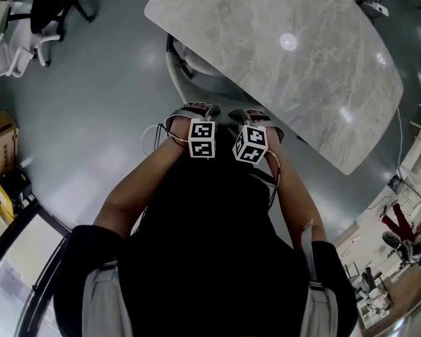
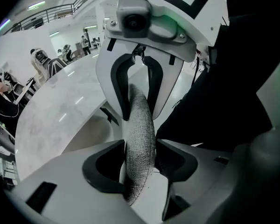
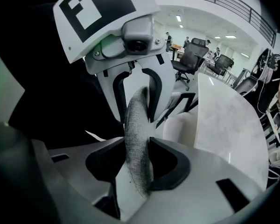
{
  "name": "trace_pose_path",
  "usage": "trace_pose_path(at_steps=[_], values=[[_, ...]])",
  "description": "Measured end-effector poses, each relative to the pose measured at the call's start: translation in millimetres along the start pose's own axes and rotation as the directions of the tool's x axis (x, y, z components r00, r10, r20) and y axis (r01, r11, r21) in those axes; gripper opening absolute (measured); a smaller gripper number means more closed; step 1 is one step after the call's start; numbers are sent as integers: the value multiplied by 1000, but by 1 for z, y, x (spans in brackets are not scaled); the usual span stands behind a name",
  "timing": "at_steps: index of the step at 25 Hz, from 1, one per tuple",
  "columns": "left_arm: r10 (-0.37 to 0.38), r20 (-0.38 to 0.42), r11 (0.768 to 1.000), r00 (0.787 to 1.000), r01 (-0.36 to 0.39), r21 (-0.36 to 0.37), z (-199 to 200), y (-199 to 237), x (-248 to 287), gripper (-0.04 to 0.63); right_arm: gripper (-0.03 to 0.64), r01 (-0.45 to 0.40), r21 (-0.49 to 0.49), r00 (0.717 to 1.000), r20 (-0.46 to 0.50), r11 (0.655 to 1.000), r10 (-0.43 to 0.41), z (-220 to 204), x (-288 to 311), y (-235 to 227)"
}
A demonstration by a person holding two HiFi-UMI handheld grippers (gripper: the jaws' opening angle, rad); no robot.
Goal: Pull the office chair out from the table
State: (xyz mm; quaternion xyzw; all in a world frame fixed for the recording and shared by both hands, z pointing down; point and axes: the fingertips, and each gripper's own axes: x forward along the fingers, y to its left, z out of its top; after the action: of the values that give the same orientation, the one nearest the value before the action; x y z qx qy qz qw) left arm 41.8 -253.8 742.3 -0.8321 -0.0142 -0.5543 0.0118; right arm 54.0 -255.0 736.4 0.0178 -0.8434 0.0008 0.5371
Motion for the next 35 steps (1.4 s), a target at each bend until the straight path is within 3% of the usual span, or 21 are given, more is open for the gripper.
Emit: trace_pose_path(at_steps=[6, 9, 12, 35], values=[[-4, -10, 1000, 1000, 4, 7, 0, -2, 2, 213, 141, 3, 5, 1000, 10, 1000, -3, -1, 0, 1], [15, -9, 1000, 1000, -15, 2, -2, 2, 0, 154, 135, 1, 8, 1000, 14, 1000, -1, 0, 1, 1], [10, -7, 1000, 1000, -10, 3, -3, 3, 1, 135, 127, 6, 7, 1000, 5, 1000, -6, 0, 2, 2], [-5, -27, 1000, 1000, 5, -8, 9, 0, -2, 86, 98, -19, 67, 1000, -15, 998, 20, -7, -9, 5]])
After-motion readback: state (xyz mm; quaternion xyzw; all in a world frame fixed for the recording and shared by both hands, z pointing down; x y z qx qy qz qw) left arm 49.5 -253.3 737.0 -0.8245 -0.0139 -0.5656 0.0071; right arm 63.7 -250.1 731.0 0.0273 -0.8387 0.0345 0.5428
